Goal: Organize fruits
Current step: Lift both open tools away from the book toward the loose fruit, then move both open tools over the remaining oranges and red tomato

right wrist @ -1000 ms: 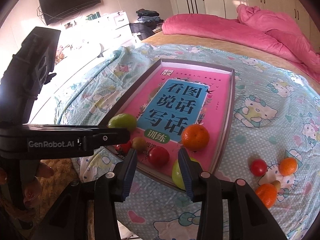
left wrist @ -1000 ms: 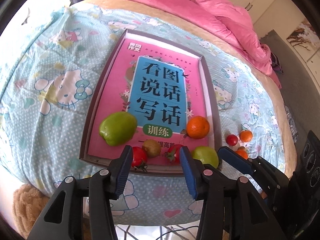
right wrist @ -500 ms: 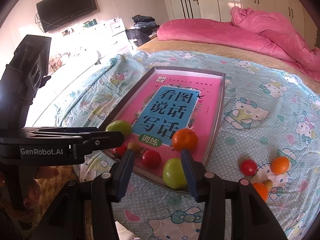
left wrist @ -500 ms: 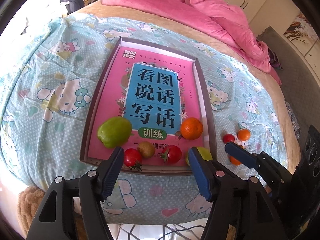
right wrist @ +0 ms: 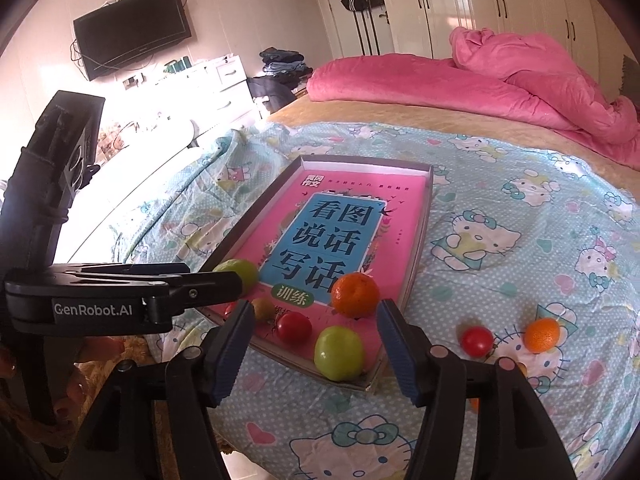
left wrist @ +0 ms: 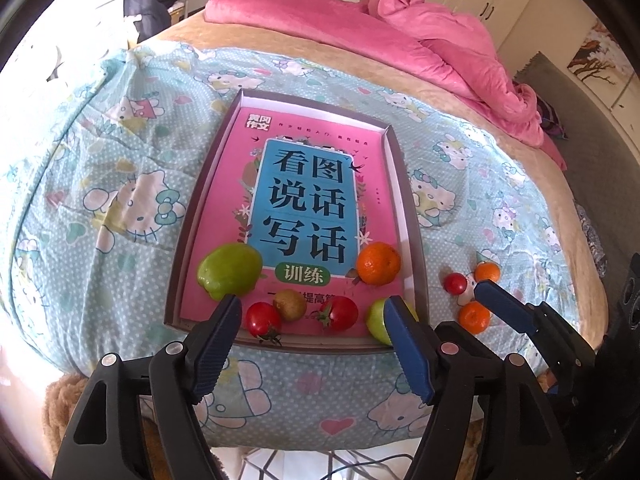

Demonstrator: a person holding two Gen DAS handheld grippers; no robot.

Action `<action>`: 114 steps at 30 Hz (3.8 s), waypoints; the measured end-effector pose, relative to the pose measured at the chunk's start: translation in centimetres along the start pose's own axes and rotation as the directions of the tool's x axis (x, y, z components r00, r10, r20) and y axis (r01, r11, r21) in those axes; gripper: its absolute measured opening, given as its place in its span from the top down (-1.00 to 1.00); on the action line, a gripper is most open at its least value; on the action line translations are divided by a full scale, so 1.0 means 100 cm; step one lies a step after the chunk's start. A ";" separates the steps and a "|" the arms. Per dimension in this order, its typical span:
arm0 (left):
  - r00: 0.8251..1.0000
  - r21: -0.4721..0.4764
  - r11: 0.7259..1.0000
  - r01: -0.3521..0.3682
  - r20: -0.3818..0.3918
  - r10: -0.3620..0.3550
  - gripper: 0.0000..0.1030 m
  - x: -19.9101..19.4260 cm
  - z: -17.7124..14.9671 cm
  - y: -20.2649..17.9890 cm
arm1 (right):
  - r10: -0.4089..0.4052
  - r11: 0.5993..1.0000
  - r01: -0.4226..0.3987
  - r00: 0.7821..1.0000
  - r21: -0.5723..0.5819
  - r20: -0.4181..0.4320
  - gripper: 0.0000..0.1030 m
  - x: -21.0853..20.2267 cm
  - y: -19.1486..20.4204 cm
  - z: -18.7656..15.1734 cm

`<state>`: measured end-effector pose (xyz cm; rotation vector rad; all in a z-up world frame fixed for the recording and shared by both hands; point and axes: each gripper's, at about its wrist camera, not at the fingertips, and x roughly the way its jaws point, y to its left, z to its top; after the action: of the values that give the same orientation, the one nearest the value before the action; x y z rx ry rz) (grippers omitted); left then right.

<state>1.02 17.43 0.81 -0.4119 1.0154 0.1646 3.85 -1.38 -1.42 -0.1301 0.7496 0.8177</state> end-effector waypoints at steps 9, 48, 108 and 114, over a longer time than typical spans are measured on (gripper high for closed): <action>1.000 0.026 1.000 0.010 0.009 -0.010 -0.46 -0.006 -0.001 -0.014 | -0.016 1.000 0.015 0.999 0.023 0.028 -0.22 -0.013 -0.011 0.000; 0.999 0.166 0.986 0.024 0.027 -0.029 -0.48 -0.021 -0.015 -0.088 | -0.099 0.988 0.079 0.983 0.130 0.153 -0.42 -0.075 -0.069 -0.003; 0.984 0.391 0.910 0.135 -0.159 -0.078 -0.48 0.080 -0.051 -0.191 | -0.212 0.922 0.224 0.975 0.317 -0.071 -0.50 -0.043 -0.194 -0.056; 0.981 0.385 0.910 0.155 -0.170 -0.095 -0.48 0.094 -0.051 -0.195 | -0.213 0.923 0.233 0.972 0.305 -0.097 -0.50 -0.029 -0.202 -0.057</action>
<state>8.14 -2.93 -4.54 -0.1164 1.1341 -0.1911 13.59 -19.27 -7.23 0.0464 0.8968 0.4701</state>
